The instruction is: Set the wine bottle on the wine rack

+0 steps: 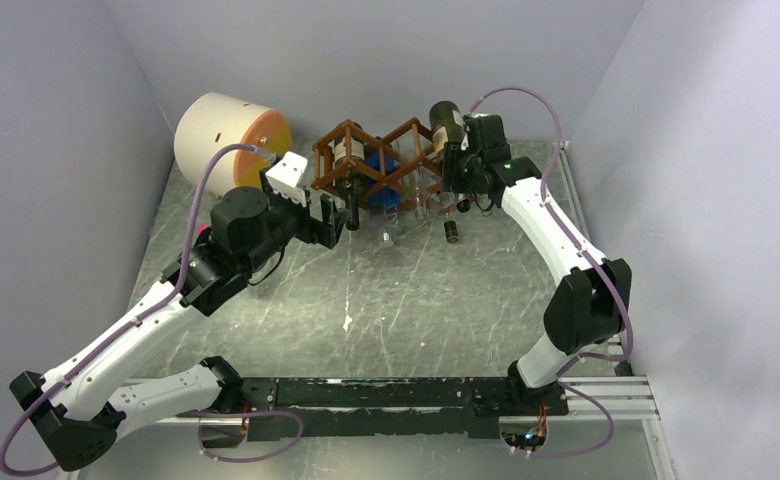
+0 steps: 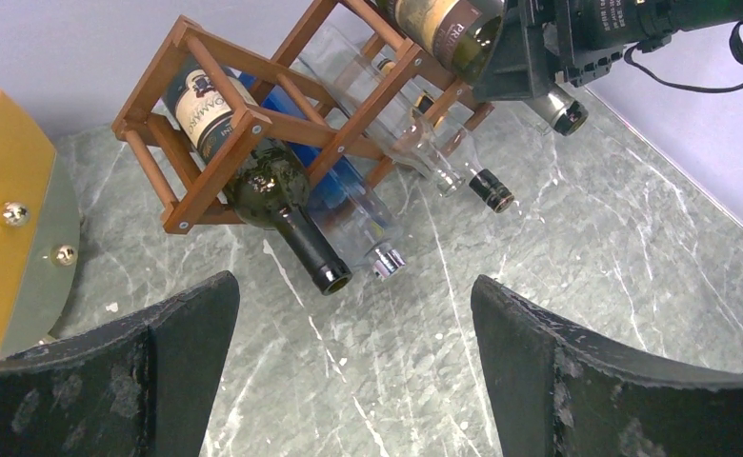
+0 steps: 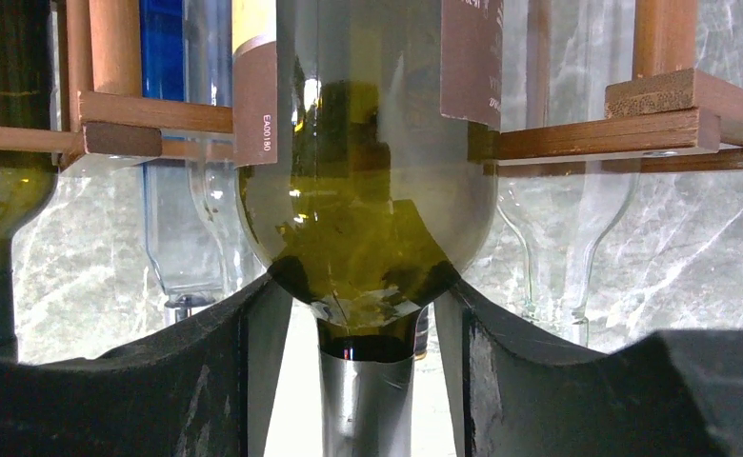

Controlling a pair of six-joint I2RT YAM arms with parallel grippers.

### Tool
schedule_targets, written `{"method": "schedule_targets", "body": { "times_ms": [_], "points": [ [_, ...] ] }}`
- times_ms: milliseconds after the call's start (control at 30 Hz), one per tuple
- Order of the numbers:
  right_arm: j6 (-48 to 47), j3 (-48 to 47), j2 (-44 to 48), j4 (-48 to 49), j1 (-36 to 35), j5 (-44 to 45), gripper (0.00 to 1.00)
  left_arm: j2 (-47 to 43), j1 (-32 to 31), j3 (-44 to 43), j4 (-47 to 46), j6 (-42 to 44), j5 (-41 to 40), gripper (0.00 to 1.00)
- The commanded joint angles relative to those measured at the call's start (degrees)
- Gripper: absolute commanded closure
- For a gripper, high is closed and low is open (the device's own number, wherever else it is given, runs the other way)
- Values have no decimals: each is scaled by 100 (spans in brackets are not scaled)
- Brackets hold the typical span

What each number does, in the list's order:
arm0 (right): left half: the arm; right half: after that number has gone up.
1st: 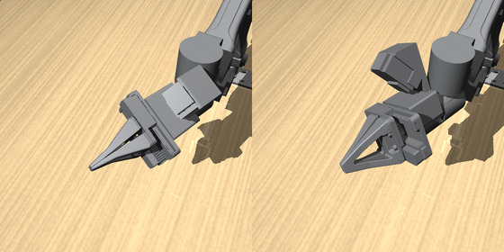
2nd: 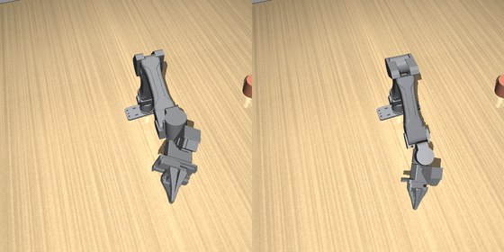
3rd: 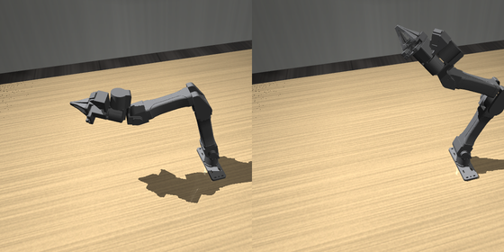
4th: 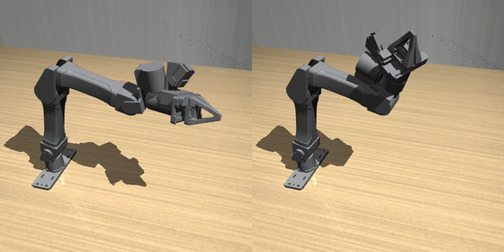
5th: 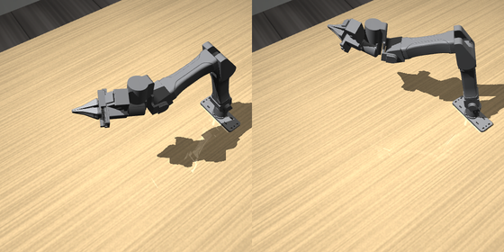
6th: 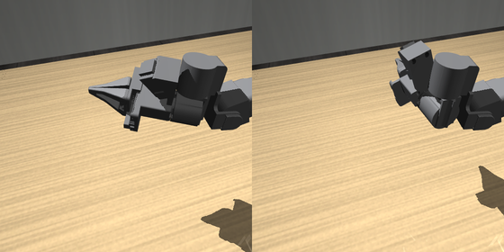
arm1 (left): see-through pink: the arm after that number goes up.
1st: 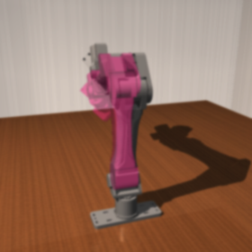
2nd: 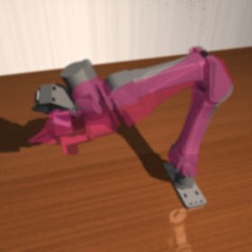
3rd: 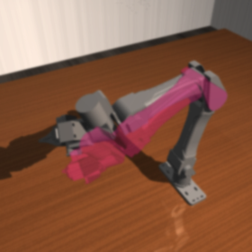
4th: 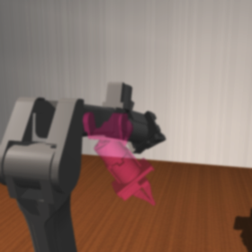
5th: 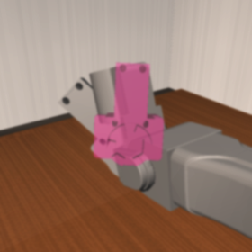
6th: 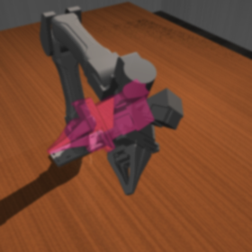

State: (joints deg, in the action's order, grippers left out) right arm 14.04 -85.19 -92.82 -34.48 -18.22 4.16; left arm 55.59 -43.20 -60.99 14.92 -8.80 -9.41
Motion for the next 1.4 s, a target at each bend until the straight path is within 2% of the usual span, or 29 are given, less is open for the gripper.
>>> {"method": "schedule_targets", "body": {
  "times_ms": [0,233,400,500,667,800,900,1067,1233,1367],
  "points": [
    [-13,-213,151,91,36,12,40,15,16,-59,17,51,-78,5],
    [99,-441,514,-94,26,-24,34,-52,21,-264,158,68,-264,5],
    [144,-572,843,-105,-38,-258,34,-165,21,-612,328,68,-833,5],
    [-8,-463,1110,173,-346,-310,34,-336,21,-730,343,89,-1232,5],
    [-92,-309,1257,742,-1375,-3,34,-667,14,-1114,482,-6,-1527,5],
    [289,-315,978,1242,-2029,-230,34,-985,19,-1507,424,-9,-1262,5],
    [250,-235,637,1882,-2745,-210,33,-1204,16,-1606,259,133,-1118,5],
    [30,-651,-233,2455,-3564,-87,31,-1351,17,-1853,400,274,-1306,5],
    [-120,-1247,-1218,2877,-4064,-154,25,-1491,18,-1860,389,374,-1441,5],
    [-408,-2191,-2122,2664,-4362,-119,22,-1497,17,-1882,423,390,-1457,5]
  ]
}}
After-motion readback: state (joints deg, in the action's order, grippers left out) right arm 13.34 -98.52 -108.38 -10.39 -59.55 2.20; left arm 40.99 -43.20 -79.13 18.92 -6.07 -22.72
